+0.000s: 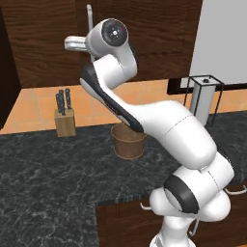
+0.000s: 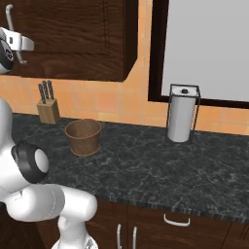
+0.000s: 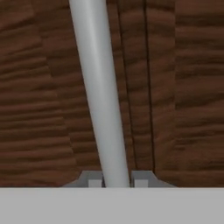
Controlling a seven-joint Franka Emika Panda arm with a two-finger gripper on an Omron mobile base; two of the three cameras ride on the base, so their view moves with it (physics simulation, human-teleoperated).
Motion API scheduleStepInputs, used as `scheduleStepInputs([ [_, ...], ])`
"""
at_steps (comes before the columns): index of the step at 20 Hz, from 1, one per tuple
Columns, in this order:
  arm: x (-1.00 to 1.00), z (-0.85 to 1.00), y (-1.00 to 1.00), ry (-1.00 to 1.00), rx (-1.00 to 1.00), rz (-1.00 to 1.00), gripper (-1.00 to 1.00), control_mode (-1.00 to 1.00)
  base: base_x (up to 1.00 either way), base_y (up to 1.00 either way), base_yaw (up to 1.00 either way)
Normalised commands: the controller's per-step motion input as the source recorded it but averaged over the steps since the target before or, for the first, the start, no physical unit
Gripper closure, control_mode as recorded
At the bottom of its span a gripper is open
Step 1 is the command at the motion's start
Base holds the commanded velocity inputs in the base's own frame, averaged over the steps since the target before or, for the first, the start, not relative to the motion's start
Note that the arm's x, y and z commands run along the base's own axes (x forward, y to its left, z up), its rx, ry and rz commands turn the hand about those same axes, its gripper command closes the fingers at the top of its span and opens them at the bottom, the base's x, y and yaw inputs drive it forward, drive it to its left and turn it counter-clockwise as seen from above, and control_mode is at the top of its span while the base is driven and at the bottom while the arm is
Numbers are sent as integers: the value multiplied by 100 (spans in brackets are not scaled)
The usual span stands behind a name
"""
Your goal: Open the cabinet, pick up the bread from the cabinet and place it in the basket. Then move the basket to the dining counter.
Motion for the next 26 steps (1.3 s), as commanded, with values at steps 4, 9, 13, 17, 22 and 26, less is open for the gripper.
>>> scheduleStepInputs([
  [4,-63,3,-4,-1,0,4,100,-100,0,0,0],
  [9,-100,16,-56,0,1,6,100,-100,0,0,0],
  [13,-100,25,-54,0,4,5,100,-100,0,0,0],
  [17,-100,15,-60,0,4,6,100,-100,0,0,0],
  [22,-100,17,-73,2,2,11,100,-100,0,0,0],
  [26,-100,10,-80,1,0,14,100,-100,0,0,0],
])
